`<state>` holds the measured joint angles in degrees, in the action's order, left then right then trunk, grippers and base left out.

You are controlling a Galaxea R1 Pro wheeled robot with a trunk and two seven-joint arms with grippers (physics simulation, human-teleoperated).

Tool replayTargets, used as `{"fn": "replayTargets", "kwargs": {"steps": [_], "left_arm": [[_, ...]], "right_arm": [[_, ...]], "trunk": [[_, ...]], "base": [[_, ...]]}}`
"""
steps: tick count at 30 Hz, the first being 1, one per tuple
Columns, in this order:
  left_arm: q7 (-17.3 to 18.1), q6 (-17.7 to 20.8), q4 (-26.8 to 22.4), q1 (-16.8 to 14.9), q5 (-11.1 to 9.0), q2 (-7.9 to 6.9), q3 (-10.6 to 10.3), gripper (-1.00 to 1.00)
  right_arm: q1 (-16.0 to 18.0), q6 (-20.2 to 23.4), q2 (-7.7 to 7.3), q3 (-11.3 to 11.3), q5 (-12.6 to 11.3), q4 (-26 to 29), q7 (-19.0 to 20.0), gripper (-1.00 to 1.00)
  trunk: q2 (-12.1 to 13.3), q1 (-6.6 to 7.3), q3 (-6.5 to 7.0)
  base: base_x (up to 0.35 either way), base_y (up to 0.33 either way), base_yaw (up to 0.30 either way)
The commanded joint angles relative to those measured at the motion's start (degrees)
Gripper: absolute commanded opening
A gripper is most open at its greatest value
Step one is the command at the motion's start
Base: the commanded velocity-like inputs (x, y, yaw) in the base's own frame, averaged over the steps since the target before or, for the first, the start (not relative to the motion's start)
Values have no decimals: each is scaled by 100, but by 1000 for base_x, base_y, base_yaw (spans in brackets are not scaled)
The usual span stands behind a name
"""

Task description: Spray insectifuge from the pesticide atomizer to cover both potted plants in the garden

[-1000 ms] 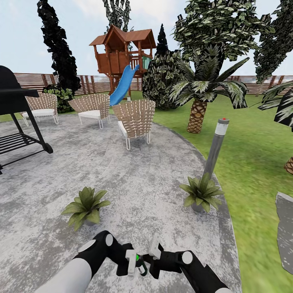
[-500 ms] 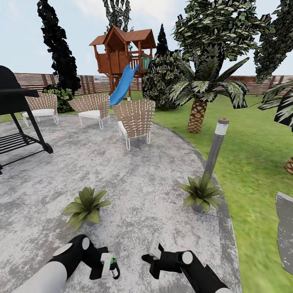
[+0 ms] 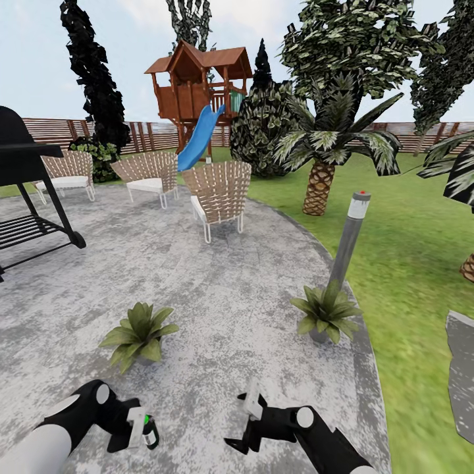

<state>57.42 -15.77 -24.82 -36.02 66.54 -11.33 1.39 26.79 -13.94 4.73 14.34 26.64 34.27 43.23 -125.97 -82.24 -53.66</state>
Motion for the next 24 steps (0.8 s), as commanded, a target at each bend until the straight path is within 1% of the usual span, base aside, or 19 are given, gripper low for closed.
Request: {"fn": "replayTargets", "kwargs": {"steps": [1, 3, 5, 6, 8, 9, 11, 12, 15, 16, 17, 18, 19, 20, 21, 22, 23, 24], "left_arm": [[13, -21, -6, -1, -12, -34, 37, -100], [5, -16, -5, -5, -125, -102, 118, -100], [-4, -15, -4, -7, -228, -120, 232, -100], [-25, -14, -2, -6, -301, -123, 336, -100], [-133, -4, -1, -9, -361, -109, 485, -100], [-294, 9, 3, -6, -392, -90, 595, -100], [-557, 21, 84, -3, -428, -64, 700, -100], [-743, 22, 237, -2, -443, -49, 741, -100], [-1087, 27, 608, -2, -456, -20, 779, -100], [-1279, 35, 753, -2, -495, -1, 810, -100], [-1415, 41, 838, -2, -549, 7, 832, -100], [-1544, 49, 918, -2, -627, 10, 846, -100], [-1710, 63, 1027, -2, -772, 11, 863, -100], [-1798, 72, 1089, -2, -876, 10, 873, -100], [-1864, 79, 1138, -1, -975, 6, 882, -100], [-1920, 85, 1189, -1, -1108, -14, 894, -100], [-1942, 84, 1205, 3, -1180, -28, 899, -100], [-1956, 84, 1216, 13, -1238, -40, 902, -100]], "right_arm": [[2, -39, -10, -9, 62, -7, -7, 100], [2, -45, -71, -19, 67, -27, -53, 100], [2, -50, -221, -22, 64, -43, -253, 100], [2, -53, -372, -19, 63, -69, -526, 100], [0, -58, -560, -17, 51, -257, -961, 100], [-2, -62, -648, -27, 34, -561, -1287, 100], [-5, -74, -716, -43, 19, -1070, -1745, 100], [-3, -96, -766, -47, 12, -1441, -2162, 100], [-5, -153, -828, -46, -23, -2027, -3240, 100], [-6, -195, -823, -45, -110, -2264, -3828, 100], [-8, -225, -812, -45, -243, -2410, -4208, 100], [-11, -251, -799, -45, -442, -2538, -4565, 100], [-13, -276, -778, -45, -865, -2681, -5026, 100], [-14, -286, -760, -45, -1201, -2743, -5258, 100], [-14, -292, -749, -43, -1543, -2785, -5412, 100], [-15, -297, -739, -40, -1995, -2824, -5546, 100], [-15, -299, -735, -37, -2222, -2839, -5596, 100], [-15, -297, -736, -37, -2381, -2848, -5628, 100]], "trunk": [[-2, 1, -5], [-2, 1, -5], [-2, 1, -5], [-2, 1, -5], [-2, 1, -5], [-2, 1, -5], [-2, 1, -5], [-2, 1, -5], [-2, 1, -5], [-2, 1, -5], [-2, 1, -5], [-2, 1, -5], [-2, 1, -5], [-2, 1, -5], [-2, 1, -5], [-2, 1, -5], [-2, 1, -5], [-2, 1, -5]], "base": [[0, 0, 0], [0, 0, 0], [0, 0, 0], [0, 0, 0], [0, 0, 0], [0, 0, 0], [0, 0, 0], [0, 0, 0], [0, 0, 0], [0, 0, 0], [0, 0, 0], [0, 0, 0], [0, 0, 0], [0, 0, 0], [0, 0, 0], [0, 0, 0], [0, 0, 0], [0, 0, 0]]}}
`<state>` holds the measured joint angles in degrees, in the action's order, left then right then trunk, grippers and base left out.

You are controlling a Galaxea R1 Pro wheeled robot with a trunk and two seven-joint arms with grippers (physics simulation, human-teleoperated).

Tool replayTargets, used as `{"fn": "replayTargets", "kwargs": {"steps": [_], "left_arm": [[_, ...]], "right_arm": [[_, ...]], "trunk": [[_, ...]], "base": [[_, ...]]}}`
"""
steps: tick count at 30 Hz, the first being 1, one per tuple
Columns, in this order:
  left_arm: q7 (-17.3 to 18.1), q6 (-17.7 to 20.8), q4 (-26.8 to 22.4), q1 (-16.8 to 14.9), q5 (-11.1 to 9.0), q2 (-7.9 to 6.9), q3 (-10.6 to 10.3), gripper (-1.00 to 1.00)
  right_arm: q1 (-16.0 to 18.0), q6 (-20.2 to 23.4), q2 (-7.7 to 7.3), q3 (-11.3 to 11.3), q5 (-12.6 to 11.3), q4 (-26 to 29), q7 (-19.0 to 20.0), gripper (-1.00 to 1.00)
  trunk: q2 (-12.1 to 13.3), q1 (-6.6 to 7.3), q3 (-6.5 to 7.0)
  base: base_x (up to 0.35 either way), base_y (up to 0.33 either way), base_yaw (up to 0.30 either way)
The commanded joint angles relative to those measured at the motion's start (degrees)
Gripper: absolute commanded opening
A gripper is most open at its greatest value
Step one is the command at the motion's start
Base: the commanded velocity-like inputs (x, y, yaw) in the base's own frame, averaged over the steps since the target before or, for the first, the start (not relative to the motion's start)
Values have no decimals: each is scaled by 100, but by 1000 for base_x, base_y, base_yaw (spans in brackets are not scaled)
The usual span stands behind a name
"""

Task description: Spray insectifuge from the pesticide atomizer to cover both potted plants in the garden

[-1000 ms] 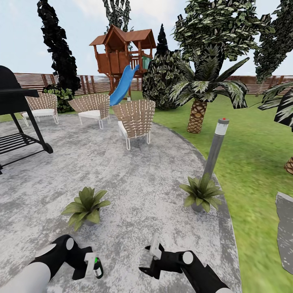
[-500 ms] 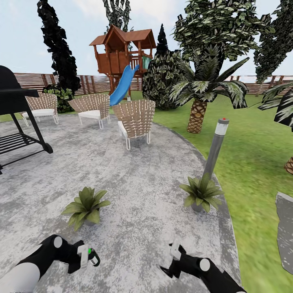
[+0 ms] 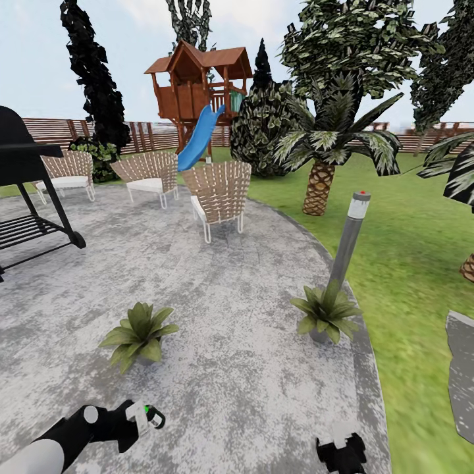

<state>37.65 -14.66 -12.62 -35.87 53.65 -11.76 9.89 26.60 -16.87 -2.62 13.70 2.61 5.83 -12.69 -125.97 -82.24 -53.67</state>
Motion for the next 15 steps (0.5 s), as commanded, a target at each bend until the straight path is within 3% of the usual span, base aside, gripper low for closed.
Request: {"fn": "replayTargets", "kwargs": {"steps": [1, 7, 10, 12, 15], "left_arm": [[-1, -28, 7, 70, -33, -13, 54, -100], [-19, -9, -16, 205, -111, -19, 85, -100], [-26, 201, -47, 210, -318, -20, 436, -100], [-29, 663, -65, 199, -401, -11, 767, -100], [-10, 1661, -88, 130, -439, 35, 1044, -100]], "right_arm": [[3, -3, -4, 24, -179, -15, -79, 100], [3, -7, 3, 22, -297, -19, -108, 100], [-2, -7, 2, 19, -303, -27, -117, 100], [-10, -8, 6, 19, -306, -68, -119, 100], [-14, -8, 64, 18, -312, -202, -120, 100]], "trunk": [[-2, 1, -5], [-2, 1, -5], [-2, 1, -5], [-2, 1, -5], [-2, 1, -5]], "base": [[0, 0, 0], [0, 0, 0], [0, 0, 0], [0, 0, 0], [0, 0, 0]]}}
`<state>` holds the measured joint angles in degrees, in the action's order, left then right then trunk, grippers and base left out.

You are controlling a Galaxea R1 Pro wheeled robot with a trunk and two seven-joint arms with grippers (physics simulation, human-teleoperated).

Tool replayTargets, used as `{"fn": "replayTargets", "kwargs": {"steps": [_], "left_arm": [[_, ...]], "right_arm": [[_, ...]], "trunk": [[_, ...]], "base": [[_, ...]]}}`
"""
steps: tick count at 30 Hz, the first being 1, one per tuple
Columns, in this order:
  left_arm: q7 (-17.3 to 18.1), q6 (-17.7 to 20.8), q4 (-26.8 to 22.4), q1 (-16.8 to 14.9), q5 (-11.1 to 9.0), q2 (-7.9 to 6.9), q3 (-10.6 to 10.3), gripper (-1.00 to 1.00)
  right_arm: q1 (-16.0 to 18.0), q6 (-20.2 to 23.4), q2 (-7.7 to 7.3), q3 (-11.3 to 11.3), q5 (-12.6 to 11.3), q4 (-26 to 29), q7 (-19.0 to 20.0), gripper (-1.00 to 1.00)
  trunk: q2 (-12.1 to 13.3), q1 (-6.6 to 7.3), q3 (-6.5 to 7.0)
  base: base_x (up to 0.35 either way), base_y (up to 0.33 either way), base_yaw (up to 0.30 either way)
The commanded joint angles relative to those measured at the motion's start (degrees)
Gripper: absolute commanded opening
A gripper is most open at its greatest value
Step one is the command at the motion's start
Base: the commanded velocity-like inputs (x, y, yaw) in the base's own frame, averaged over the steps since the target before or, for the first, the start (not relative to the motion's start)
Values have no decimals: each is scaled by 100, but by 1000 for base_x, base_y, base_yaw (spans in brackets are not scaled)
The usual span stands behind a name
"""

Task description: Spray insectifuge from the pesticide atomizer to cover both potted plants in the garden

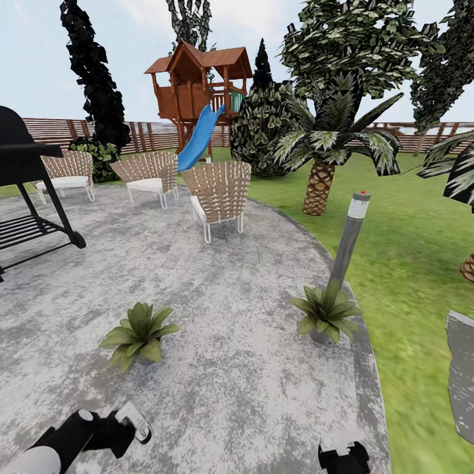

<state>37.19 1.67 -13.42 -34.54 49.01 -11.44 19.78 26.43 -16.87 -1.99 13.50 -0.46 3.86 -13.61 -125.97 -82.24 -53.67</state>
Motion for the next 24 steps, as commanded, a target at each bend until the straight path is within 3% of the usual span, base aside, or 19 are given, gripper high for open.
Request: {"fn": "replayTargets", "kwargs": {"steps": [1, 5, 8, 11, 14, 18, 24], "left_arm": [[46, 315, -15, -21, 20, 19, 85, -100], [84, 1415, -199, -184, 6, 132, 140, -100], [157, 2272, -327, -435, 2, 206, 141, -100], [535, 2756, -346, -668, 18, 235, 115, -100], [1002, 3278, -352, -984, 61, 234, 81, -100], [1167, 4084, -354, -1337, 67, 216, 71, -100], [1408, 4422, -354, -1485, 71, 154, 27, -100]], "right_arm": [[3, -9, 36, 38, -6, -31, -28, 100], [1, -10, 105, 19, -139, -68, -52, 100], [0, -2, 80, 20, -808, -70, -138, 100], [0, -1, 69, 34, -1091, -70, -156, 100], [1, -1, 67, 51, -1166, -77, -136, 100], [0, -1, 68, 54, -1198, -71, -131, 100], [1, -1, 86, 56, -1202, -70, -145, 100]], "trunk": [[-2, 1, -5], [-2, 1, -5], [-2, 1, -5], [-2, 1, -5], [-2, 1, -5], [-2, 1, -5], [-2, 1, -5]], "base": [[0, 0, 0], [0, 0, 0], [0, 0, 0], [0, 0, 0], [0, 0, 0], [0, 0, 0], [0, 0, 114]]}}
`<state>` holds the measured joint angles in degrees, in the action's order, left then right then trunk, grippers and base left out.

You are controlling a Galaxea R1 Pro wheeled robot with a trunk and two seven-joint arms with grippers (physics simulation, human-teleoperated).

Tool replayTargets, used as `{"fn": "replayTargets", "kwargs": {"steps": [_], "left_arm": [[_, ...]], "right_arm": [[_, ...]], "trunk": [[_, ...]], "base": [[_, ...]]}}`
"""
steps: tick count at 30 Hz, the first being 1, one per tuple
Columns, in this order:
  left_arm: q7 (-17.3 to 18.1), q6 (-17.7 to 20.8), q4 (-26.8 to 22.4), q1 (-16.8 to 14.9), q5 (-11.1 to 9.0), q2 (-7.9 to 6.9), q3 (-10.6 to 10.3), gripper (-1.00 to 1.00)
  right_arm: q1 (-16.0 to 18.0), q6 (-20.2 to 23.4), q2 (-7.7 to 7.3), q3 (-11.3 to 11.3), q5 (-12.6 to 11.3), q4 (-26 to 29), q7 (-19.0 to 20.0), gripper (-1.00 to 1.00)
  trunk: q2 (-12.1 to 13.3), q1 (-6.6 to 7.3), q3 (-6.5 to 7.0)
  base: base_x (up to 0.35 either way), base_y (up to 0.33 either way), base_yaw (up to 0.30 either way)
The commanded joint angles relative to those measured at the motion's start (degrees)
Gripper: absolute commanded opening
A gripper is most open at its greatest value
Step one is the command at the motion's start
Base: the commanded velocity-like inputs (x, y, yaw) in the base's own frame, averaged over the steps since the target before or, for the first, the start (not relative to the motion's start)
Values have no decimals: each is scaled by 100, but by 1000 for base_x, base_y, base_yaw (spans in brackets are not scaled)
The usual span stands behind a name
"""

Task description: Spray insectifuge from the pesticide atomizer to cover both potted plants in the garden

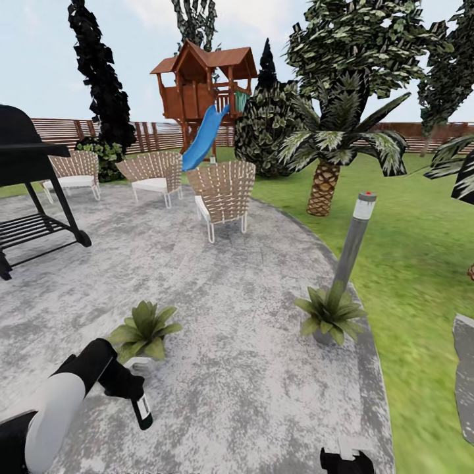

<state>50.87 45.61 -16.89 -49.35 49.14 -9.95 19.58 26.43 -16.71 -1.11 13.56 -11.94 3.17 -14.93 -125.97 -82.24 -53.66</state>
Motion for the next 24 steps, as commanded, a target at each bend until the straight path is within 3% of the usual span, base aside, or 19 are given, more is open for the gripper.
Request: {"fn": "replayTargets", "kwargs": {"steps": [1, 5, 10, 15, 19, 24], "left_arm": [[95, 34, -7, -7, 76, 0, 24, -100], [251, 25, -15, -12, 166, 29, -214, -100], [277, 29, -16, -13, 175, 100, -658, -100], [323, 54, -16, -25, 173, 100, -751, -100], [786, 49, -16, -18, 205, 44, -762, -100], [959, 52, -16, 1, 311, 70, -763, -100]], "right_arm": [[2, -17, 2, 50, -55, 0, -17, 100], [2, -23, 0, 47, -54, 0, -26, 100], [3, -25, -15, 34, -54, 2, -35, 100], [1, -23, -22, 49, -28, -13, -7, 100], [-4, -17, -29, 50, -20, -17, -1, 100], [-6, -17, -26, 52, -18, -28, -4, 100]], "trunk": [[-2, 1, -5], [-2, 1, -5], [-2, 1, -5], [-2, 1, -5], [-2, 1, -5], [-2, 1, -5]], "base": [[0, 0, 246], [0, 0, 265], [24, 3, 152], [91, 32, 13], [10, 3, 1], [38, 0, 0]]}}
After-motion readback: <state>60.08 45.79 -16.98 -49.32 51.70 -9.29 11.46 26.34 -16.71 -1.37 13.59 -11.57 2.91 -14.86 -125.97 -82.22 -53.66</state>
